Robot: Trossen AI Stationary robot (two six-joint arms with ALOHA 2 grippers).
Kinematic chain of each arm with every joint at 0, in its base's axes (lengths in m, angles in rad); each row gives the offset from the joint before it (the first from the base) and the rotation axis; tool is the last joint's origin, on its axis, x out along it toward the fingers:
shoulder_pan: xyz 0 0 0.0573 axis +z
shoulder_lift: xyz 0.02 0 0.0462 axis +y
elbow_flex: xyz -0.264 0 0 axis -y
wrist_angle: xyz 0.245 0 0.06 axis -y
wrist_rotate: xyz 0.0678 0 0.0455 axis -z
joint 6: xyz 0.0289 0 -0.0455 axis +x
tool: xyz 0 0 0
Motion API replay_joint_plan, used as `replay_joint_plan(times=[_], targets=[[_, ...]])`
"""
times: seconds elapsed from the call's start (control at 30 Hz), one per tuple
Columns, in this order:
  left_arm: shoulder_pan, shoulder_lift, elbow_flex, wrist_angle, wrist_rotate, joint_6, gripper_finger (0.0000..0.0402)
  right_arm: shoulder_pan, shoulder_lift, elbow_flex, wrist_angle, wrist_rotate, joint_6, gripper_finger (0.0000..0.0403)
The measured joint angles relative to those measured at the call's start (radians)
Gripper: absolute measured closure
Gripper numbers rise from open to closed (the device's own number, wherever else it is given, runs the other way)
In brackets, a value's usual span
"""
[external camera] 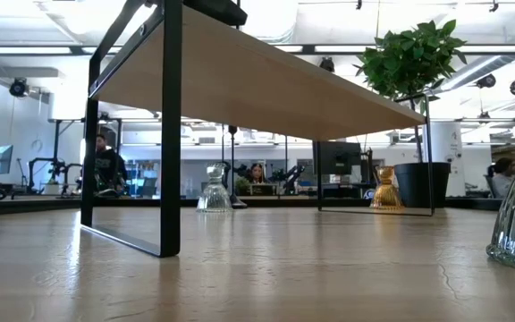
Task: Pick & Place candle stick holders
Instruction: Put the middle left black candle holder on the shelf
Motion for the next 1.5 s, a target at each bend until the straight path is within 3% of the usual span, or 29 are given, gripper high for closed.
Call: replay_joint_plan(times=[0.33, 0.73, 1.33, 1.5], targets=[[0.000, 0.000, -0.003, 0.030, 0.023, 0.048, 0.0385, 0.000, -0.002, 0.000, 0.000, 0.000, -0.005, 0.0394], [0.003, 0.005, -0.100, 0.203, 0.042, 0.047, 0.0385, 0.000, -0.002, 0.000, -0.001, -0.001, -0.023, 0.0394], [0.004, 0.014, -0.095, 0.186, 0.046, 0.084, 0.0385, 0.000, -0.003, 0.000, 0.002, -0.004, -0.023, 0.0394], [0.006, 0.009, -0.062, 0.114, 0.043, 0.091, 0.0385, 0.000, -0.003, 0.000, 0.002, -0.003, -0.023, 0.0394]])
